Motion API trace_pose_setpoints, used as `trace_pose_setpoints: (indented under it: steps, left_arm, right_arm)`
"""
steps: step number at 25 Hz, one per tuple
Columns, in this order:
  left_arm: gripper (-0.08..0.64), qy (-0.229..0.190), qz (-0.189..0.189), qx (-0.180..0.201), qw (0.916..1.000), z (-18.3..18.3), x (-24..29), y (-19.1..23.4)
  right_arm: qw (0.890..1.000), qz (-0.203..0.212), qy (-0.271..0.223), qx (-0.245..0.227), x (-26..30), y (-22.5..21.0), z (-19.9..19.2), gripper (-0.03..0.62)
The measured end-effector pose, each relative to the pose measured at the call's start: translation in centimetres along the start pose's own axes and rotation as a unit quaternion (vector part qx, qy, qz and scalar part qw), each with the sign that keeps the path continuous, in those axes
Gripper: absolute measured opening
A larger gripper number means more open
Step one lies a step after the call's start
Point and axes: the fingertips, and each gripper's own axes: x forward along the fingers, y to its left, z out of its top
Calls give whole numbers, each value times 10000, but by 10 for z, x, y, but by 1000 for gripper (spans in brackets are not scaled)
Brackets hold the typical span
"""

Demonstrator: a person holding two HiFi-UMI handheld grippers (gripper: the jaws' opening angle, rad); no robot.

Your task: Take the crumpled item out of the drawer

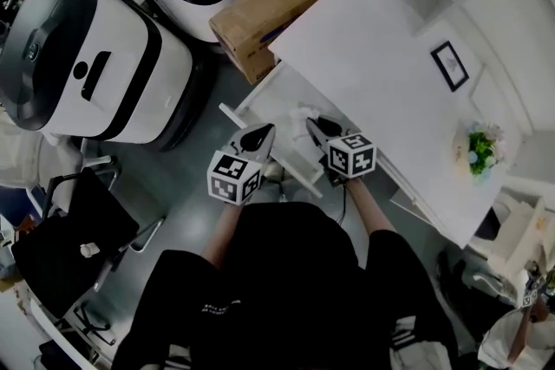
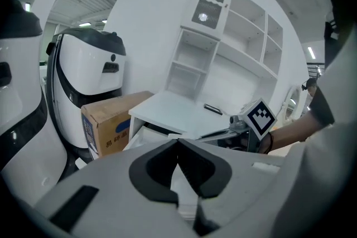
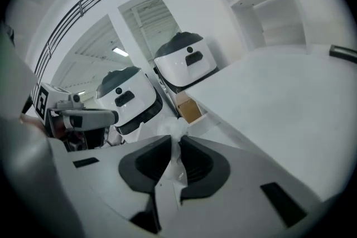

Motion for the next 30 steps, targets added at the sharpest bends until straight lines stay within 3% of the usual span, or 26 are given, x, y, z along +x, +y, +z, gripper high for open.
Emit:
trace_pose_setpoints:
  steps: [12,21,30]
  left_arm:
    - [-3,-676,28,162,9976,42,-29,-8]
    - [-3,-1084,57,439,9931,77,-45,-4]
    - [-3,-1506,105,543,9870,109,-65,-2]
  right_arm:
    - [9925,26,-1186,-280,-55,38,66,46]
    - [9777,-72,-1857,-975,-86,54,106,46]
    - [9641,-101,-2454,-1009,-114,60,138,46]
